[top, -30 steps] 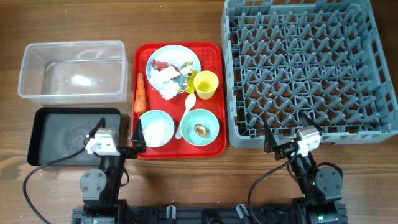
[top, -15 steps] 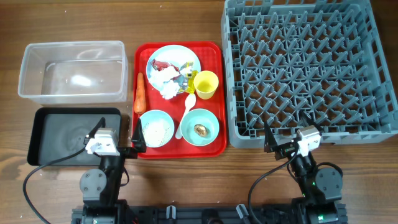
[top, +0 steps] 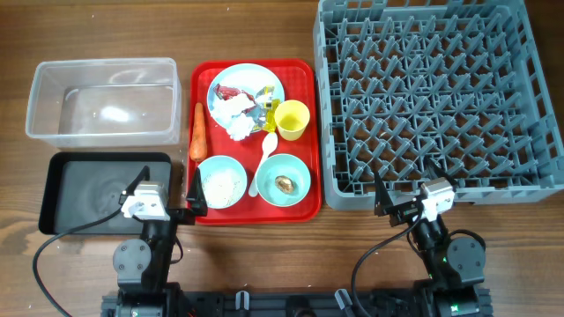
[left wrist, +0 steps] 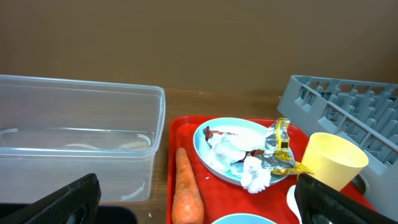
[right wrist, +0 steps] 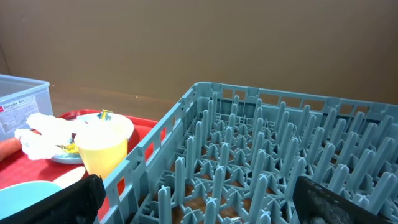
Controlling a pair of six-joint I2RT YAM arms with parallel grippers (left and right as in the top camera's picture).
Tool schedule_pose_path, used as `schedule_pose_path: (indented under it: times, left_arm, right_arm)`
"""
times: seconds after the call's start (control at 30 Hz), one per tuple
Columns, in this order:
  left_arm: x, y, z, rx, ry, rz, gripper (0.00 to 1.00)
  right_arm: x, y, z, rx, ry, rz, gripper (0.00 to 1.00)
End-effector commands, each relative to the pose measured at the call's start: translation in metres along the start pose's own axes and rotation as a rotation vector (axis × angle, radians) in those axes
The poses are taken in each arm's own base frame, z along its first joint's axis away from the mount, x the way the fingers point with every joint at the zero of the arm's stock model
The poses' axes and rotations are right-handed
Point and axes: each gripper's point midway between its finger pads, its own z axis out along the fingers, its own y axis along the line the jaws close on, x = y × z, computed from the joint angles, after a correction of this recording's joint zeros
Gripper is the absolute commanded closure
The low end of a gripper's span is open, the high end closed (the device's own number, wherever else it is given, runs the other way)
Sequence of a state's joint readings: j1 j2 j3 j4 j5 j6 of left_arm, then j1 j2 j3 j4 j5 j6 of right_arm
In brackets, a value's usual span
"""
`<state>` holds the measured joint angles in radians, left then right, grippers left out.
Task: Sort waste into correct bins and load items into the dishwasher rack
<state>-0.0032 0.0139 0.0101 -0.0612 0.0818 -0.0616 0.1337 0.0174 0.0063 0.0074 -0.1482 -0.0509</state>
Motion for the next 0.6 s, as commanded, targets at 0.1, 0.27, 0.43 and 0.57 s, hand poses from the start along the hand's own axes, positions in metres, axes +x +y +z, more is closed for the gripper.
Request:
schedule_pose_path:
  times: [0.1, 0.27, 0.43, 0.57]
  left_arm:
    - [-0.003, -0.025, -0.003, 0.147, 0.001, 0.004, 0.00]
    - [-0.059, -0.035, -0.020, 0.161, -0.048, 0.014, 0.00]
    - [-0.133, -0.042, -0.018, 0.126, 0.092, -0.006, 0.00]
    - [-0.158, -0.043, 0.009, 0.102, 0.282, -0.037, 0.00]
  right_arm:
    - [-0.002, -0.004, -0.001, 0.020, -0.008, -0.010, 0.00]
    - [-0.002, -0.004, -0.001, 0.020, -0.008, -0.010, 0.00]
    - [-0.002, -0.004, -0.001, 0.020, -0.008, -0.010, 0.00]
    - [-0.002, -0.004, -0.001, 0.020, -0.008, -0.010, 0.00]
